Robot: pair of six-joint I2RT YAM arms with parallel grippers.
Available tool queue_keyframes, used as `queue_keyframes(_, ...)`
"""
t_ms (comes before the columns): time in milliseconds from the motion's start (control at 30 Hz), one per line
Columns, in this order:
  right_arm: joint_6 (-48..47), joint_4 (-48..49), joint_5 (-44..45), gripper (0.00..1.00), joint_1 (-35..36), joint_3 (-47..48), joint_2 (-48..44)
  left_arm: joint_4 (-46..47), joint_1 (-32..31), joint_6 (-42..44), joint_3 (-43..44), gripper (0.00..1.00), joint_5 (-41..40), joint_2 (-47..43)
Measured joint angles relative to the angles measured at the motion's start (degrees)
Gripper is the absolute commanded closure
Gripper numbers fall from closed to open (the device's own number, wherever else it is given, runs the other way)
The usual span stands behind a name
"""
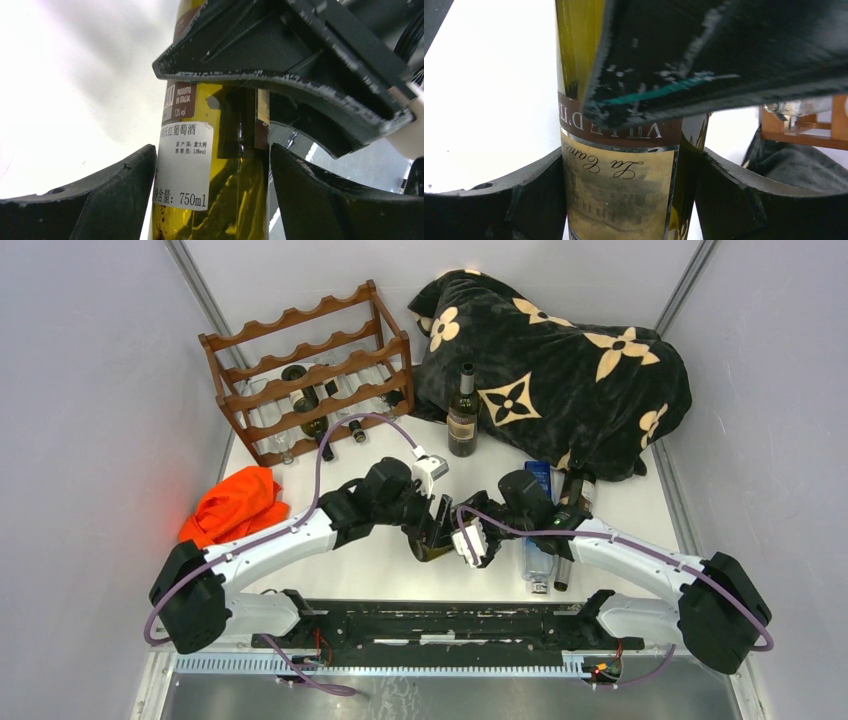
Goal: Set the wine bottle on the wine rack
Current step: Pick up the wine bottle from the center of the board.
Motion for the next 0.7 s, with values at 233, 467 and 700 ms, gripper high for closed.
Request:
queue_keyframes(233, -0.2, -2.34, 0.46, 1.0, -0.04, -0.42, 0.63, -1.01, 0.28, -0.09, 2.86, 0.0, -7.89, -2.08)
queue_keyframes(467, 1.36, -2.51, -1.53, 1.0, -0.63, -0.42, 0.63, -2.43, 0.79, -0.07, 6.1, 0.02, -18.36, -14.43)
queue_keyframes(700, 12.48, -1.18, -11.85, 1.0, -8.24, 2.34, 0.48, 1.57, 0.85, -1.2, -1.73, 0.0, -17.2, -29.42)
